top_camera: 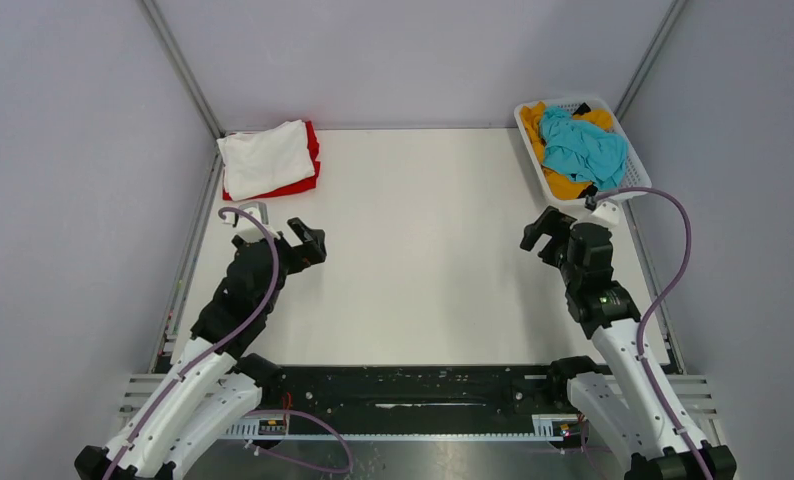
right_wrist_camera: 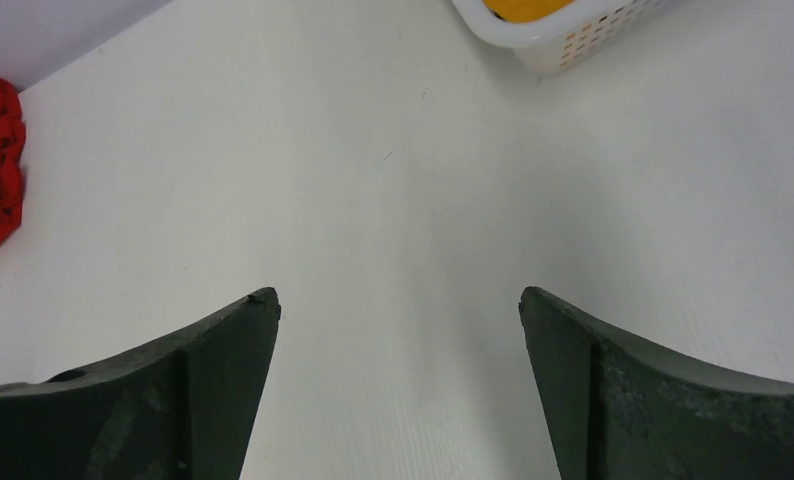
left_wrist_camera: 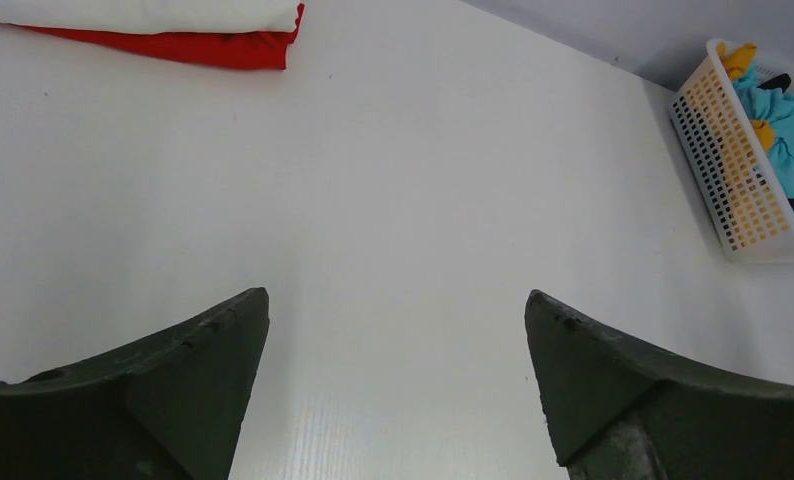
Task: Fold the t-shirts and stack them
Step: Grab crumpled tshirt from bin with the right arm
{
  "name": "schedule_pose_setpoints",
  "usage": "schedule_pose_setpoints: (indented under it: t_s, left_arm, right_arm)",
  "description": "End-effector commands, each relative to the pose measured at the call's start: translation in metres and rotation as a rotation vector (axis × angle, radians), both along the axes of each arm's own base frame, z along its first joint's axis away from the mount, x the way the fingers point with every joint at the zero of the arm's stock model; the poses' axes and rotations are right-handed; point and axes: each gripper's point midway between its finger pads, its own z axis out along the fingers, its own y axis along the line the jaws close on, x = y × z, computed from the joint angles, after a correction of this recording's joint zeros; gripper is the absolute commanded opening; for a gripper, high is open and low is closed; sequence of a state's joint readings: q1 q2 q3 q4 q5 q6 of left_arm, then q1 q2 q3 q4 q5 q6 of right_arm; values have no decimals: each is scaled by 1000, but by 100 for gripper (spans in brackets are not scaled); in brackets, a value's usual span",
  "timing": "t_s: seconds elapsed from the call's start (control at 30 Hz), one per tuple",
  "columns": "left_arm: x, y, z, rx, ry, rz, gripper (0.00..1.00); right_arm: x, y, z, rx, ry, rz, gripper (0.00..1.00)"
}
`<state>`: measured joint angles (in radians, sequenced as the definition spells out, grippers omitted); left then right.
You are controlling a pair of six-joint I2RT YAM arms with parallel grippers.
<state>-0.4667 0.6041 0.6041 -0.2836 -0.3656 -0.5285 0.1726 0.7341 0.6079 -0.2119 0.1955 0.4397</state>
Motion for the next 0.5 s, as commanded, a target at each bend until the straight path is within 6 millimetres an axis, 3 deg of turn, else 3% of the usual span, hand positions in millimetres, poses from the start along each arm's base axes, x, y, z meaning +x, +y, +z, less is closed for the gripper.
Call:
schedule_pose_setpoints:
  t_s: [0.0, 0.17, 0.3, 0.33, 0.47]
  left_arm:
    - [2, -3, 11, -34, -43, -7, 99]
    - [4, 0, 7, -17, -34, 13, 99]
    - [8, 2, 1, -2, -19, 29, 99]
    - [10, 2, 1, 3, -18, 33, 99]
    - [17, 0, -5, 20, -5, 36, 99]
  right_arm:
    - [22, -15, 28, -72, -114, -63, 99]
    - [63, -14, 27, -125, -55, -59, 98]
    - [110, -43, 33, -31, 10, -148, 98]
    - [126, -55, 42, 4, 0, -176, 98]
    - [172, -101, 30, 42, 71, -366, 99]
